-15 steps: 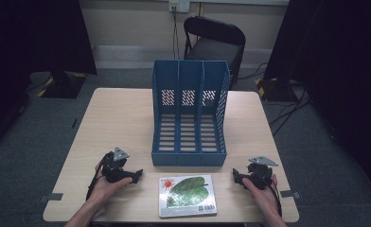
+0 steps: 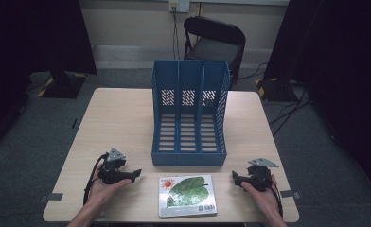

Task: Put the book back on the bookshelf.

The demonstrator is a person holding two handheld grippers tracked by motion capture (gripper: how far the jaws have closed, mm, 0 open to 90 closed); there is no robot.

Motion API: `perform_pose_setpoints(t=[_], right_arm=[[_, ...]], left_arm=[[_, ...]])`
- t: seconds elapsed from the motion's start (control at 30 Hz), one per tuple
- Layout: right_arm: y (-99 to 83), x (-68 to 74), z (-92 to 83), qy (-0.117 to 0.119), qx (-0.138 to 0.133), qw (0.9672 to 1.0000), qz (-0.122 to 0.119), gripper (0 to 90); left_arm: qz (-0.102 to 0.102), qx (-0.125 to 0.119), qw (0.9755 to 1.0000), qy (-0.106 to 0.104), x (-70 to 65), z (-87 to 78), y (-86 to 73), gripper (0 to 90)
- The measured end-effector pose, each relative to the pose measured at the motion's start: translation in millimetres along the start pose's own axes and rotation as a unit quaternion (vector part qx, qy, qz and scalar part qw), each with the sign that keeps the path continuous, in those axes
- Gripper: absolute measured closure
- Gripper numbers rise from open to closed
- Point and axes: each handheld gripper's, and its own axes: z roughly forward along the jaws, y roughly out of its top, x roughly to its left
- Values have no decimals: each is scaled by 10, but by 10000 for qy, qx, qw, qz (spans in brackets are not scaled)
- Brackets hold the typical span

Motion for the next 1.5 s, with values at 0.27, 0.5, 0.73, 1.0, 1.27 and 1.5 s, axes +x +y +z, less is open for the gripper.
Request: perform_pose_setpoints(t=[0.27, 0.5, 0.73, 1.0, 1.27, 1.5], right_arm=[[20, 139, -186, 529, -60, 9986, -62, 184], [12, 375, -303, 1126, 122, 9921, -531, 261], [-12, 766, -331, 1605, 134, 9806, -1115, 252], [-59, 911, -229, 1973, 327, 9720, -1235, 248], [-70, 927, -219, 2146, 384, 9681, -1238, 248], [-99, 981, -246, 2257, 419, 9630, -1415, 214]], left_arm=[[74, 34, 9989, -464, -199, -8, 40, 314], [217, 23, 9970, -744, -367, 30, 61, 341], [572, 223, 9934, -968, -573, 142, 62, 356], [658, 386, 9898, -1203, -634, 198, 40, 382], [610, 548, 9853, -1501, -674, 263, -6, 456], [604, 532, 9859, -1465, -701, 285, 0, 496]])
